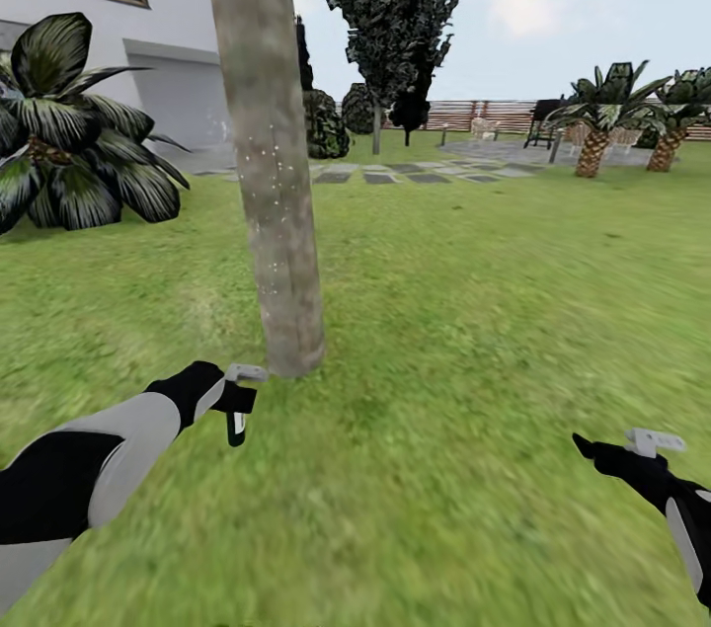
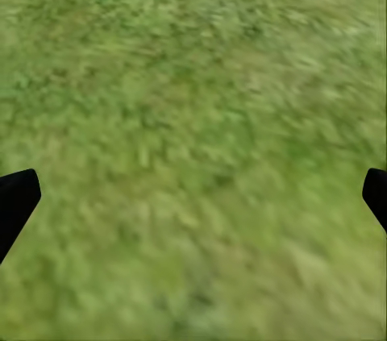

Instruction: In the garden, pick up the pesticide atomizer on the floor and spray pesticide onto both trees until each tree trunk is fully covered.

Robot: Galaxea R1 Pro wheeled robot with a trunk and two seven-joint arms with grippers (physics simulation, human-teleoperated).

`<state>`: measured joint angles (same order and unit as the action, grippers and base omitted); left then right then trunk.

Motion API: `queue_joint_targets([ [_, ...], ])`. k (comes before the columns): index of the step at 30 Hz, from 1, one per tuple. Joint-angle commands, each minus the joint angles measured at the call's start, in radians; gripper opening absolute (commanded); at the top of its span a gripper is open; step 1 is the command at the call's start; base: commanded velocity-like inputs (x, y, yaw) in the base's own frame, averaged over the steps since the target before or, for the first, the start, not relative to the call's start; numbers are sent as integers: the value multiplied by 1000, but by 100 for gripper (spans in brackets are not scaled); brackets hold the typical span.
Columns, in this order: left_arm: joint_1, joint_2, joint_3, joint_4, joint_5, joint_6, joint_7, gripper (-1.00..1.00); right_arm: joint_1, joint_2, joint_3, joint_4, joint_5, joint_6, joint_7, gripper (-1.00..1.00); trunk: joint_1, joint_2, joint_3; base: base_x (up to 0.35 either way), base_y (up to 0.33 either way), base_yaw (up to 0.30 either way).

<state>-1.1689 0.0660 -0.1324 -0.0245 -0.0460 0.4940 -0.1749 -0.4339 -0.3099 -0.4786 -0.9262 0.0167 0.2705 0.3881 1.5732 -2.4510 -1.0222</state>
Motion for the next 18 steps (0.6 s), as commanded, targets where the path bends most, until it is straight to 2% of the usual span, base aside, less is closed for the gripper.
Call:
queue_joint_targets([
  [1, 0, 0, 0, 0, 0, 0, 0, -100, 0, 0, 0, 0, 0, 0, 0, 100, 0, 0, 0, 0, -322, 254],
  [6, 0, 0, 0, 0, 0, 0, 0, -100, 0, 0, 0, 0, 0, 0, 0, 100, 0, 0, 0, 15, -322, 254],
  [18, 0, 0, 0, 0, 0, 0, 0, -100, 0, 0, 0, 0, 0, 0, 0, 100, 0, 0, 0, 111, -322, 254],
])
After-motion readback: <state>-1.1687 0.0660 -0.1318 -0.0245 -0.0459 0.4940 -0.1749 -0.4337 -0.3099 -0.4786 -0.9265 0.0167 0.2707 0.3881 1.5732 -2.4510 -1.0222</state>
